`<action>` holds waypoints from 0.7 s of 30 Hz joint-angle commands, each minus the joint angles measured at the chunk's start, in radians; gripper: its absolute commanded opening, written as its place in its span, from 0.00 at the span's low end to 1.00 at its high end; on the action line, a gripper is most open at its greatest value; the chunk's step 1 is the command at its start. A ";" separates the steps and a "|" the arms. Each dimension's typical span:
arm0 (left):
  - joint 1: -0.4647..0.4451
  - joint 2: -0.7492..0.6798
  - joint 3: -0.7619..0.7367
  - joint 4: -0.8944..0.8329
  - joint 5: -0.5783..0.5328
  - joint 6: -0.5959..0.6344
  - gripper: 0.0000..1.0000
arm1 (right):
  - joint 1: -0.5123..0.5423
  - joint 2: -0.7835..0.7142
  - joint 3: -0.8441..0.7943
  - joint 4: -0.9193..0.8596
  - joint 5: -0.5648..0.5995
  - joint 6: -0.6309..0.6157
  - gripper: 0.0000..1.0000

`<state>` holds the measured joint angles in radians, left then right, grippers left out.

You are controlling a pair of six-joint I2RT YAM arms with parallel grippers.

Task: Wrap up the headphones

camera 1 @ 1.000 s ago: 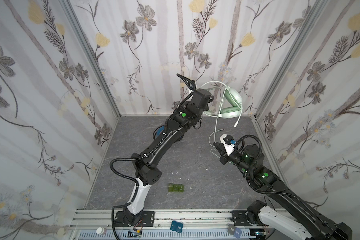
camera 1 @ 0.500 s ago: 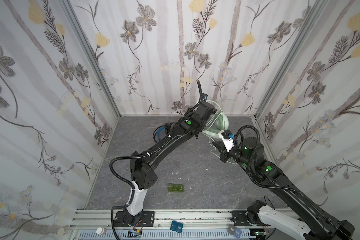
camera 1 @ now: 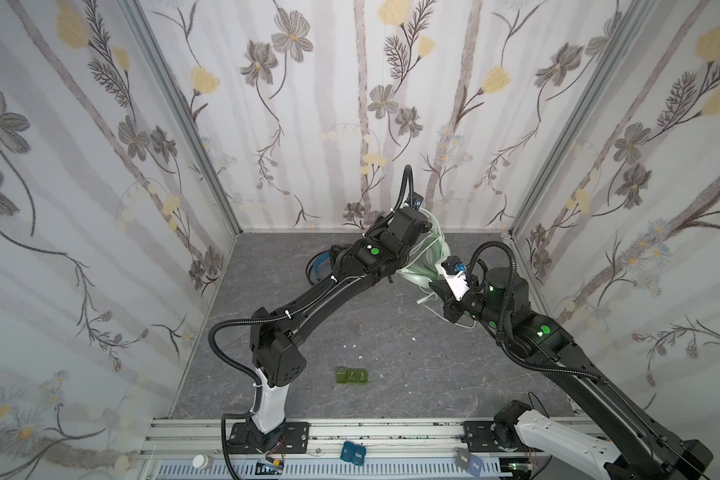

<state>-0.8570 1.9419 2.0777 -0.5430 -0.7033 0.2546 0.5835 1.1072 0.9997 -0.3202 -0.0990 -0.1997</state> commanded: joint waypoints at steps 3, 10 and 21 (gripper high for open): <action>-0.004 0.014 0.068 -0.166 0.206 -0.025 0.00 | -0.017 0.027 0.042 0.013 0.140 -0.090 0.00; -0.003 -0.042 -0.003 -0.208 0.285 -0.047 0.00 | -0.083 0.045 0.051 0.012 0.175 -0.109 0.00; -0.002 -0.065 0.053 -0.355 0.450 -0.008 0.00 | -0.100 0.030 0.016 0.026 0.174 -0.125 0.07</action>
<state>-0.8593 1.8832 2.1128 -0.7868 -0.3386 0.2035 0.4908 1.1381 1.0225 -0.3534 -0.0357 -0.3080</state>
